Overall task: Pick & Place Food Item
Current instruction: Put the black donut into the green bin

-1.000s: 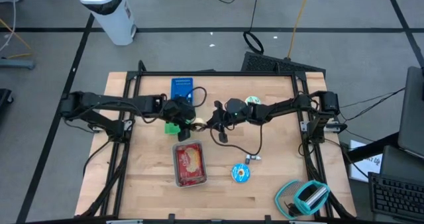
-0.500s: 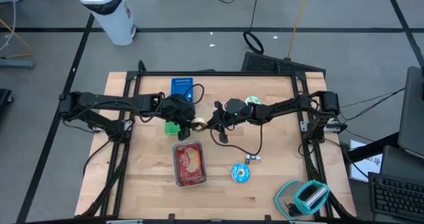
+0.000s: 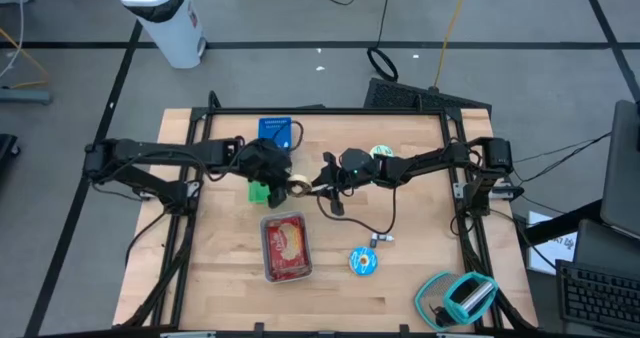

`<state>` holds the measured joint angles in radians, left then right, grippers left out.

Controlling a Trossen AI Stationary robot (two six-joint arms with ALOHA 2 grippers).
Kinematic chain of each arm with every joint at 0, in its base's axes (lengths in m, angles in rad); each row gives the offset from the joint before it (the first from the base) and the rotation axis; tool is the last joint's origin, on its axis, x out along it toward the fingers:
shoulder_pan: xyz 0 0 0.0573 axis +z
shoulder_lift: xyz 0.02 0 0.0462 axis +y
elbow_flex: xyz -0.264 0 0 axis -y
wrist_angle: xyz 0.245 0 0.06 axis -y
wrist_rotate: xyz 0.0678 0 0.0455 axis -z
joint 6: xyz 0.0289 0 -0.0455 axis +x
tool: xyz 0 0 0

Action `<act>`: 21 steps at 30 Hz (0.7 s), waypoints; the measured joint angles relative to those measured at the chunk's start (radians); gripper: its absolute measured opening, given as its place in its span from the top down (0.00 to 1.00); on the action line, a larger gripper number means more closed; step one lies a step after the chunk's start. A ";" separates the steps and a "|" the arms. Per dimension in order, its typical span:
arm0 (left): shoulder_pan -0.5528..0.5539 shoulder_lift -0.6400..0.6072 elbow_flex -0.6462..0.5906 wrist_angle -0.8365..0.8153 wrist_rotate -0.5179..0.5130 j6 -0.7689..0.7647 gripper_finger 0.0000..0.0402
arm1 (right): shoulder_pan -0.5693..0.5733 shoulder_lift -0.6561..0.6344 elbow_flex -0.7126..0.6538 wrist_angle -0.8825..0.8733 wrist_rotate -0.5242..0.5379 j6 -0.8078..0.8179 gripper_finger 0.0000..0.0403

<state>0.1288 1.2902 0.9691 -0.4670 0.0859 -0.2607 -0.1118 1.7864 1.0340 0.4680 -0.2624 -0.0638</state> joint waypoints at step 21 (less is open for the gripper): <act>0.207 -0.134 -0.155 -0.273 -0.061 -0.135 0.98 | -0.026 -0.154 -0.002 -0.288 -0.001 0.022 0.55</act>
<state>0.3360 1.1564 0.8145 -0.7403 0.0246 -0.3962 -0.1381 1.6327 1.0322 0.1802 -0.2630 -0.0422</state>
